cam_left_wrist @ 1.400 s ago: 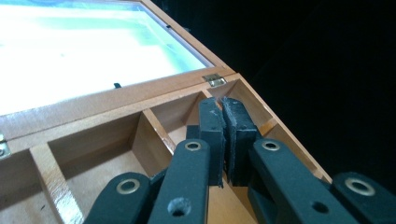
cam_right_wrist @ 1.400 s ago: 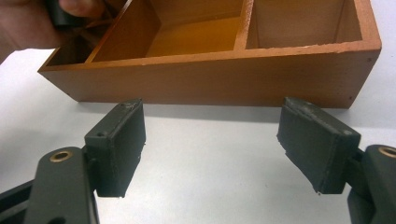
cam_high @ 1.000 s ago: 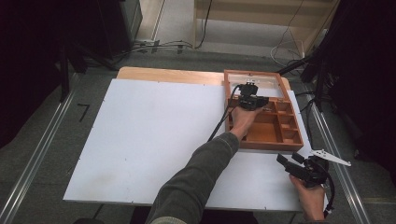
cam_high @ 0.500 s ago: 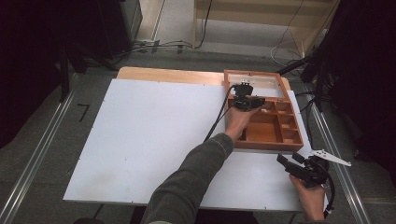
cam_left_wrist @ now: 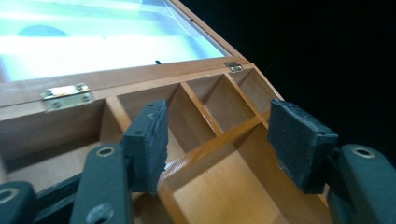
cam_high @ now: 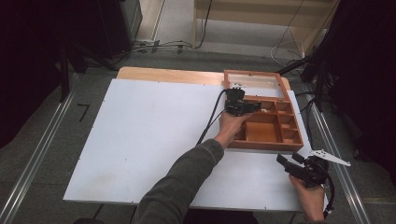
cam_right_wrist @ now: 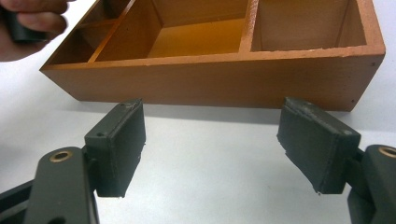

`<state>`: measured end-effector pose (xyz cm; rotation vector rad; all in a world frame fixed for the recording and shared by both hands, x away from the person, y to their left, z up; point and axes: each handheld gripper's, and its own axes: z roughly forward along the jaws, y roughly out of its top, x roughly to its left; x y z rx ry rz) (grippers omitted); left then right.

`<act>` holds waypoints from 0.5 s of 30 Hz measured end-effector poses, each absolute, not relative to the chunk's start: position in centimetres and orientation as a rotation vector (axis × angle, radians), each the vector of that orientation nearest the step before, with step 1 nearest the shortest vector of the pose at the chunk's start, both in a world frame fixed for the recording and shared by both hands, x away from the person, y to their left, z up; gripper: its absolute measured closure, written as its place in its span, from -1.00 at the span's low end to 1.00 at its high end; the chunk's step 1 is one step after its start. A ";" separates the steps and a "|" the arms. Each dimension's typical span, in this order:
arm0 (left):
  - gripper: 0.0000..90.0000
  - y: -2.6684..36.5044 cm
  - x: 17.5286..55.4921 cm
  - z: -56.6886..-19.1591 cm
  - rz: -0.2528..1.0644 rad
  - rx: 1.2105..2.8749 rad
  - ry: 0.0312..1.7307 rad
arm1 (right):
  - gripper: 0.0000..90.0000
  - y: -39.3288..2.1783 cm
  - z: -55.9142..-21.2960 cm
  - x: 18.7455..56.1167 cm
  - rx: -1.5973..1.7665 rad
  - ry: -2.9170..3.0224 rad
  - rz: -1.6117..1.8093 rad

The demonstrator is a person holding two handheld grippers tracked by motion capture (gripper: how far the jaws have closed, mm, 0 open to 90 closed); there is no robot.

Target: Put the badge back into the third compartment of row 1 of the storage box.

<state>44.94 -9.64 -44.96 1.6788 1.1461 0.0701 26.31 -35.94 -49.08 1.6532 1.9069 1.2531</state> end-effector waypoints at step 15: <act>-0.33 -3.6 41.9 -45.0 0.085 1.627 1.162 | -0.52 -35.8 -49.0 26.2 1.650 1.908 1.229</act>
